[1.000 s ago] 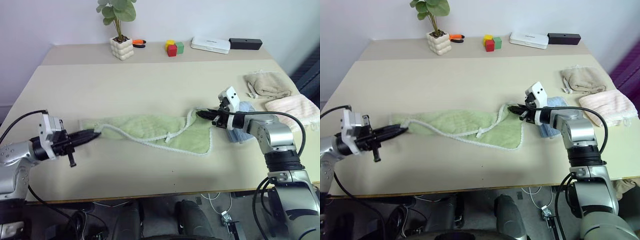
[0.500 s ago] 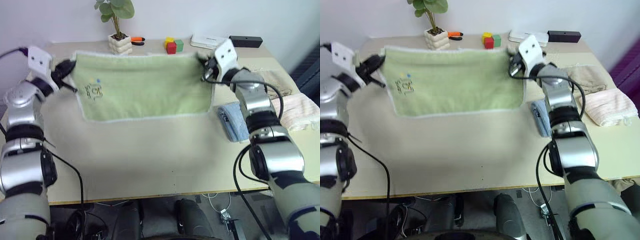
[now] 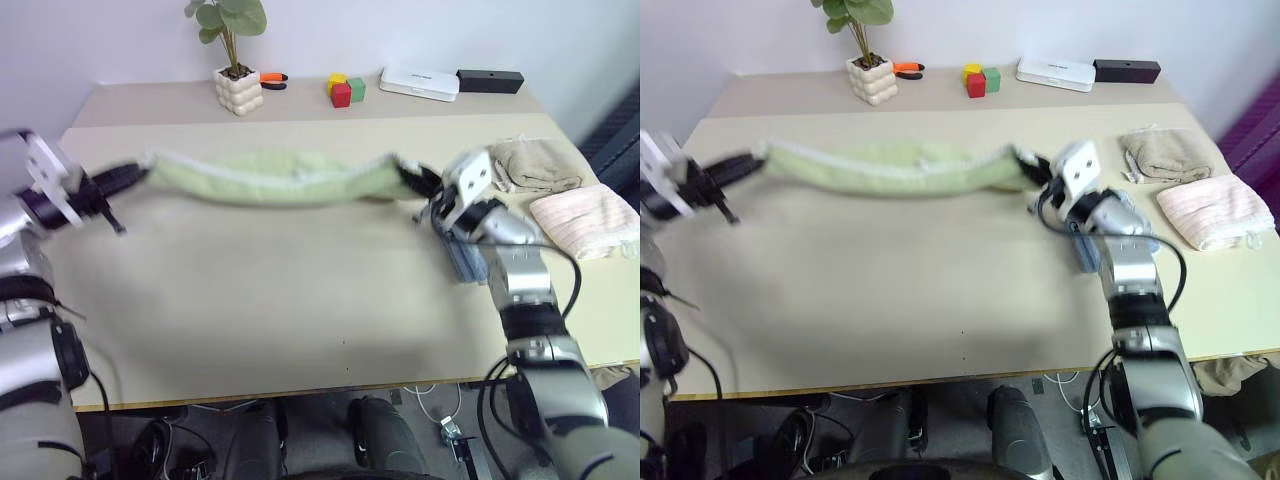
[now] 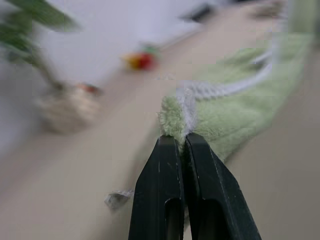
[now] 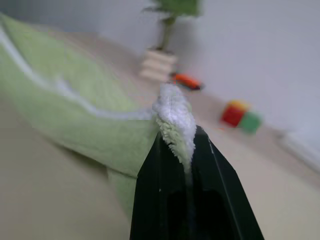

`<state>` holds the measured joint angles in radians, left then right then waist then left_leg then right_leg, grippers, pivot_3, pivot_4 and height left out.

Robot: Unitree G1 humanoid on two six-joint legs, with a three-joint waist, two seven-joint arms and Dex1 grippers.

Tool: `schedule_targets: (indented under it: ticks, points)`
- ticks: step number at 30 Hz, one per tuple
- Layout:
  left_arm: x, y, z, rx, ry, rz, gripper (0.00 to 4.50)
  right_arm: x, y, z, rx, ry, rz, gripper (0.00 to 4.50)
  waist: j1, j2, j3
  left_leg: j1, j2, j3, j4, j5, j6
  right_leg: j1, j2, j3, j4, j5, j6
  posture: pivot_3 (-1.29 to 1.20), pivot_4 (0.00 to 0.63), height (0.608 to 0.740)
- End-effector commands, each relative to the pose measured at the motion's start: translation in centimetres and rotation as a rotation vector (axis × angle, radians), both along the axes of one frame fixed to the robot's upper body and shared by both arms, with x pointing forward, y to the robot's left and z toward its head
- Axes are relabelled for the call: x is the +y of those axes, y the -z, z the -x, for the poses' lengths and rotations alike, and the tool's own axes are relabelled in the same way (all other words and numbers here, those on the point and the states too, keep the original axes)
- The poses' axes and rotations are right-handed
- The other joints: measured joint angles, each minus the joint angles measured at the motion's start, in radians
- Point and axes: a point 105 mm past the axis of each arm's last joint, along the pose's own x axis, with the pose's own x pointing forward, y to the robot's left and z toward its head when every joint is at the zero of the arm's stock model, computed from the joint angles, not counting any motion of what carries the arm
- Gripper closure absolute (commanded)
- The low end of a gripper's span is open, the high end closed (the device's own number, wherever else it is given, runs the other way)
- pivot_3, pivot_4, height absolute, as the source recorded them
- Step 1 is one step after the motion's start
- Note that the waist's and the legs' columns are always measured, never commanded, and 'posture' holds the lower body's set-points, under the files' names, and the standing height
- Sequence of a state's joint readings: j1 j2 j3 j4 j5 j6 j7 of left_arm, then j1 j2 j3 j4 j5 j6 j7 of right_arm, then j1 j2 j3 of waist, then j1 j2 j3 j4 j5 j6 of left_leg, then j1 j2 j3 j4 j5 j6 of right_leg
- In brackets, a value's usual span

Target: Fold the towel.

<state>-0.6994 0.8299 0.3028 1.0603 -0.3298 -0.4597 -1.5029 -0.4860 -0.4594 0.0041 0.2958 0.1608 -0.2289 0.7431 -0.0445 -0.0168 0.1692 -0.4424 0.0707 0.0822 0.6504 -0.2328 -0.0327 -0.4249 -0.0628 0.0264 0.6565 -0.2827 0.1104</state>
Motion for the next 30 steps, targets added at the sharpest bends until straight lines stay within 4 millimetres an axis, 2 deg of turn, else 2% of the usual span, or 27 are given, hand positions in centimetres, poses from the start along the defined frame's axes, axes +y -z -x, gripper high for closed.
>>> schedule_targets:
  ticks: [1, 6, 9, 11, 14, 20, 23, 29, 30]
  points:
    - [0.8, -0.6, 1.6, -0.02, 0.029, -0.029, 4.5, -0.1, -0.7, 1.9, -0.059, -0.05, 0.056, 4.47, 0.002, 0.0, 0.0, 0.0, 0.0, 0.0, 0.0, 0.0, 0.0, 0.0, 0.0, 0.0, 0.001, 0.0, 0.0, 0.0, 0.15, 0.735]
    - [1.6, 0.3, 2.8, 0.018, 0.023, -0.063, 4.5, -1.3, 0.6, 3.7, 0.077, -0.136, 0.058, 4.47, 0.014, -0.001, 0.0, 0.0, 0.0, 0.0, 0.002, 0.0, 0.0, 0.001, 0.0, 0.0, 0.001, 0.0, 0.0, 0.0, 0.15, 0.735]
    - [1.7, 0.8, 3.1, 0.036, 0.026, -0.07, 4.5, -1.1, 1.9, 5.3, 0.18, -0.215, 0.072, 3.64, 0.03, -0.001, -0.001, 0.001, 0.0, -0.001, 0.003, 0.0, 0.0, 0.001, 0.0, 0.0, 0.002, 0.0, 0.0, 0.0, 0.15, 0.735]
    - [1.4, 1.0, 3.2, 0.034, 0.029, -0.066, 4.5, -0.8, 2.9, 6.2, 0.192, -0.238, 0.123, 2.72, 0.034, -0.001, -0.001, 0.001, 0.0, -0.001, 0.002, 0.0, 0.0, 0.001, 0.0, 0.0, 0.003, 0.0, 0.0, 0.0, 0.15, 0.735]
    - [1.2, 1.4, 3.3, 0.034, 0.033, -0.065, 4.5, -0.9, 3.3, 6.5, 0.192, -0.225, 0.159, 1.2, 0.033, -0.001, -0.001, 0.001, 0.0, -0.001, 0.004, 0.0, 0.0, 0.001, 0.0, 0.0, 0.003, 0.0, 0.0, 0.0, 0.15, 0.735]
    - [1.1, 1.3, 3.2, 0.03, 0.033, -0.06, 4.5, -1.3, 2.8, 6.6, 0.198, -0.235, 0.204, 1.2, 0.034, -0.002, -0.001, 0.001, 0.0, -0.001, 0.006, 0.0, 0.0, 0.001, 0.0, 0.0, 0.005, 0.0, 0.0, 0.0, 0.15, 0.735]
    - [0.8, 1.2, 3.1, 0.025, 0.039, -0.059, 4.5, -1.8, 4.1, 6.8, 0.223, -0.241, 0.299, 1.2, 0.035, -0.002, -0.001, 0.001, 0.0, -0.001, 0.006, 0.0, 0.0, 0.001, 0.0, 0.0, 0.006, 0.0, 0.0, 0.0, 0.15, 0.735]
    - [0.6, 1.3, 3.0, 0.02, 0.039, -0.059, 4.5, -2.6, 4.7, 6.4, 0.225, -0.212, 0.376, 1.2, 0.035, -0.002, -0.001, 0.0, 0.0, -0.001, 0.008, 0.0, 0.001, 0.001, 0.0, 0.0, 0.007, 0.0, 0.0, 0.0, 0.15, 0.735]
    - [0.6, 1.3, 3.0, 0.02, 0.04, -0.058, 4.5, -2.7, 4.6, 6.2, 0.23, -0.207, 0.374, 1.44, 0.035, -0.002, -0.001, 0.0, 0.0, -0.001, 0.008, 0.0, 0.001, 0.001, 0.0, 0.0, 0.007, 0.0, 0.0, 0.0, 0.15, 0.735]
